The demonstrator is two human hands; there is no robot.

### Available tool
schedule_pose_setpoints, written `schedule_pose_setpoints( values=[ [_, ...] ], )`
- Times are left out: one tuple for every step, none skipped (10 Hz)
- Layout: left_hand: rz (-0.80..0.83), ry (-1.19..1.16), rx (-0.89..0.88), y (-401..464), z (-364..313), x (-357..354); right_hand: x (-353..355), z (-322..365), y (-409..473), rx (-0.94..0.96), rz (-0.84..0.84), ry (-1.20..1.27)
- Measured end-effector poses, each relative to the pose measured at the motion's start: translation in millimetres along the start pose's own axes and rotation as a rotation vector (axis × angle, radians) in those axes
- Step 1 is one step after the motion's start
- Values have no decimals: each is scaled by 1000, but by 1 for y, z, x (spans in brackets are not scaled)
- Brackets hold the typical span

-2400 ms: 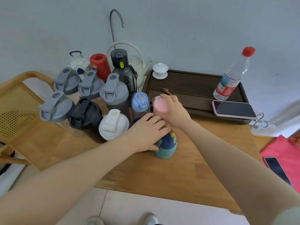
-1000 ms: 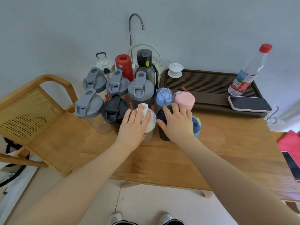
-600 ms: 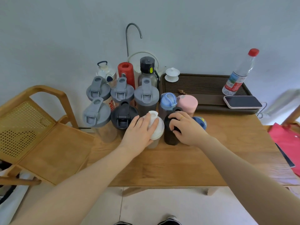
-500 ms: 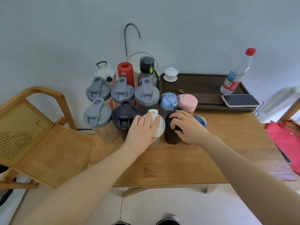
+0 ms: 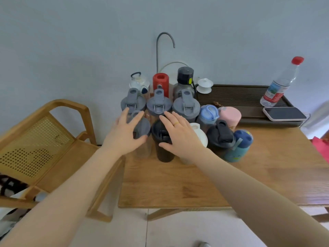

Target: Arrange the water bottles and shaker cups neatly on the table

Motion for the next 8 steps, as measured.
schedule_pose_setpoints(
  values=[
    [83,27,-48,-3,11,-14,-15,3,9,-65,52,-77],
    [17,113,-48,-5,10,-13,-19,4,10,-110,56,-86],
    [1,159,-16,-6,9,-14,-21,7,9,-142,25,-106],
    [-11,182,-33,-9,8,-13,-24,8,8,-176,0,-105],
    [-14,179,-63,-8,10,-12,-24,9,7,-198,-16,-120],
    [-43,193,-100,-8,11,-12,-25,9,8,-224,-18,-137],
    [-42,202,-115,-10,12,-9,-23,12,12,-261,-22,-132],
    [-47,224,-123,-13,11,-12,-25,15,8,-266,-22,-136]
  ],
)
Point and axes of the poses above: each hand's wrist, its own y-axis towards the middle knuckle, its own x-axis out of the back of the hand, z = x × y, the point moved 9 cm from there along y, towards the middle knuckle, and after that the axes turned 10 degrees about y, right-handed, at the moved point
